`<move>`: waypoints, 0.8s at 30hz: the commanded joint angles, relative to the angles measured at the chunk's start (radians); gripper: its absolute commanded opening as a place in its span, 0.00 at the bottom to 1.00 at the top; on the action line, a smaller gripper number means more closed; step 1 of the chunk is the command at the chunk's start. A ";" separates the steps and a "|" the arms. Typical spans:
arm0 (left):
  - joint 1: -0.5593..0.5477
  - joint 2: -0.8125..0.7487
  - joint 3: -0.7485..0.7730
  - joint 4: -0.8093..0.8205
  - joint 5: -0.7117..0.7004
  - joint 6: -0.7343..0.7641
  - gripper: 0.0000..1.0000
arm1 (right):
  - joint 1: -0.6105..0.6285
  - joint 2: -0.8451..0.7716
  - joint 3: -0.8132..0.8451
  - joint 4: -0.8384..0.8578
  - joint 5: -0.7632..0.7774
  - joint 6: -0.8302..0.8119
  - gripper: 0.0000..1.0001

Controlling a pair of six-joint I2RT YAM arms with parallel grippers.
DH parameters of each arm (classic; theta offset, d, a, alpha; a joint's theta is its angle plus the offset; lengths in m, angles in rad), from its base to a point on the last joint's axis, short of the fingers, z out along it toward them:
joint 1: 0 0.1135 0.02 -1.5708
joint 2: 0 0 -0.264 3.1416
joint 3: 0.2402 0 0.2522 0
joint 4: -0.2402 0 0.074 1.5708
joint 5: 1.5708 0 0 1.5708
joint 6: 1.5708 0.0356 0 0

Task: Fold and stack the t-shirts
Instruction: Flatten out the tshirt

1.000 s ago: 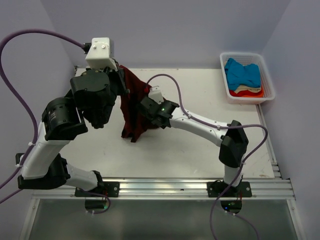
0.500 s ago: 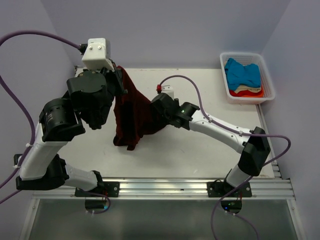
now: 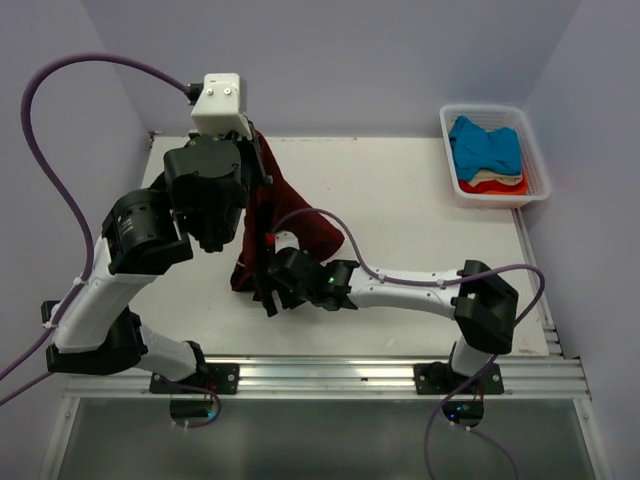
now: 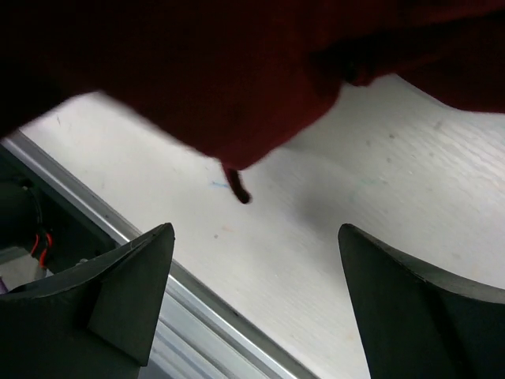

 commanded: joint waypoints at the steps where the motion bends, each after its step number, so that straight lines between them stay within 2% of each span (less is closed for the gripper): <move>1: 0.005 0.000 0.041 0.046 -0.003 0.014 0.00 | 0.052 0.044 0.082 0.065 0.163 -0.032 0.90; 3: 0.005 0.000 0.041 0.038 -0.003 0.004 0.00 | 0.090 0.051 0.072 0.094 0.269 -0.040 0.90; 4: 0.005 -0.002 0.040 0.029 -0.004 0.000 0.00 | 0.104 0.053 0.061 0.115 0.379 -0.044 0.90; 7: 0.005 -0.003 0.031 0.023 -0.004 -0.012 0.00 | 0.133 0.065 0.001 0.235 0.528 -0.051 0.91; 14: 0.005 -0.022 0.009 -0.006 0.010 -0.056 0.00 | 0.147 0.266 0.090 0.335 0.729 -0.121 0.93; 16: 0.005 -0.026 0.000 -0.015 0.013 -0.066 0.00 | 0.151 0.322 0.081 0.426 0.783 -0.169 0.92; 20: 0.005 -0.045 -0.014 -0.032 0.011 -0.084 0.00 | 0.151 0.376 0.079 0.453 0.872 -0.135 0.91; 22: 0.005 -0.051 -0.022 -0.040 0.007 -0.090 0.00 | 0.151 0.369 0.068 0.447 0.883 -0.118 0.86; 24: 0.006 -0.063 -0.029 -0.038 0.004 -0.093 0.00 | 0.151 0.329 0.027 0.453 0.891 -0.103 0.74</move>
